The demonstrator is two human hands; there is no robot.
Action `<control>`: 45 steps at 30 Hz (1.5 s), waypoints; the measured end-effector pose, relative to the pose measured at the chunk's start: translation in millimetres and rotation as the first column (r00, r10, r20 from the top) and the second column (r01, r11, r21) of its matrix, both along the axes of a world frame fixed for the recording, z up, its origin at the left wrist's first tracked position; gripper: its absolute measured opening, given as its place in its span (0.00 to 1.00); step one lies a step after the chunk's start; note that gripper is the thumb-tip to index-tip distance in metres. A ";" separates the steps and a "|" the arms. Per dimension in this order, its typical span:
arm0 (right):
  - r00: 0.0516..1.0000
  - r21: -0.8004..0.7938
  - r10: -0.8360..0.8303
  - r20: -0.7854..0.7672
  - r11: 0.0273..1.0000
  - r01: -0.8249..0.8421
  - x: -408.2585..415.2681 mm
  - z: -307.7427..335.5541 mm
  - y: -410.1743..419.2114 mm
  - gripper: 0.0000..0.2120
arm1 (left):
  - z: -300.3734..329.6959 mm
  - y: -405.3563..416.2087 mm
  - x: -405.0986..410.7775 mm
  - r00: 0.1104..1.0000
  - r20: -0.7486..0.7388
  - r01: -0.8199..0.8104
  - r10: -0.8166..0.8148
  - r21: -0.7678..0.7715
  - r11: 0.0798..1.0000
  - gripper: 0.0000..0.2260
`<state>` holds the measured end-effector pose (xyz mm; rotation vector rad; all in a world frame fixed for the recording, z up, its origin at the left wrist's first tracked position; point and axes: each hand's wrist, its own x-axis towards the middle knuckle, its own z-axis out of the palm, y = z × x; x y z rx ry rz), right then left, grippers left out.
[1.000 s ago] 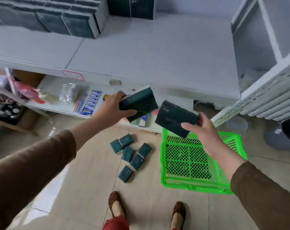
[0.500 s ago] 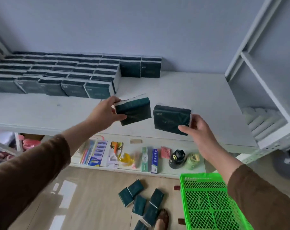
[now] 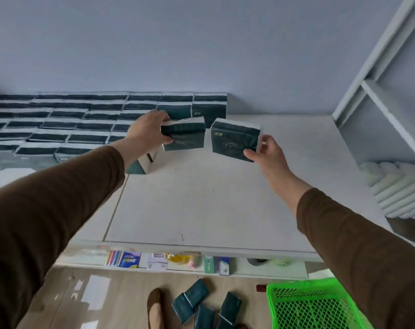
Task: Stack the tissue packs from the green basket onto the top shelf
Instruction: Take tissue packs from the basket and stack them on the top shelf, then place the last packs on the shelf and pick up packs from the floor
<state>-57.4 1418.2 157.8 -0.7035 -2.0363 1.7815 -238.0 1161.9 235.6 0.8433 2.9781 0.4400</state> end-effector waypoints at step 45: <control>0.987 0.451 0.139 0.081 0.878 -0.161 248.4 -82.8 -216.3 0.08 | -163.0 -186.0 321.1 0.969 -0.211 0.155 -0.128 0.119 0.981 0.15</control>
